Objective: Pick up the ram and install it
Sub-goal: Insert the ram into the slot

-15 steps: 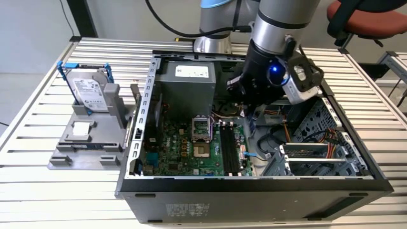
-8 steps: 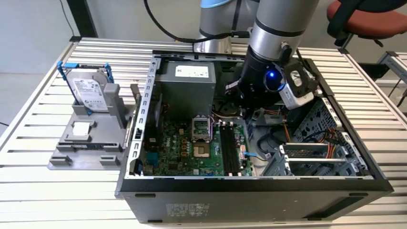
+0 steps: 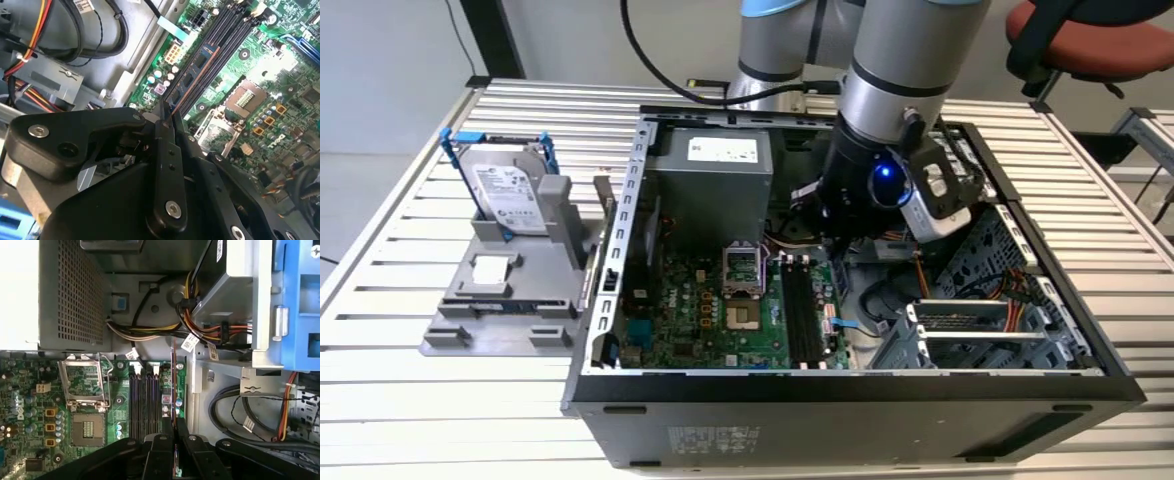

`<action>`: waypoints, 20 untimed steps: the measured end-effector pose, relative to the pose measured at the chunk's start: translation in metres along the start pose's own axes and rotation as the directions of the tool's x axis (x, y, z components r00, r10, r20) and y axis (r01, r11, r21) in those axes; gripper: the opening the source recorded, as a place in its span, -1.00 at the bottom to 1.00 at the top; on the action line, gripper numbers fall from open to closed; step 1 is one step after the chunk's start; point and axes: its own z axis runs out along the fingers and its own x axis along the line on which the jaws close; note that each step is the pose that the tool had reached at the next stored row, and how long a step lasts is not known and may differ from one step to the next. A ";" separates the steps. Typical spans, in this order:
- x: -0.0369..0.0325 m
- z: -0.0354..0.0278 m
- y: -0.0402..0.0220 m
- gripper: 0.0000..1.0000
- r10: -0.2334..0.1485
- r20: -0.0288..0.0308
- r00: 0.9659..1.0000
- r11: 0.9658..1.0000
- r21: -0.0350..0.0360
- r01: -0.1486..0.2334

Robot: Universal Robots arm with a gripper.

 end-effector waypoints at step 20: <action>0.0072 0.0204 -0.0231 -1.00 0.001 0.000 1.000 1.000 0.000 -0.001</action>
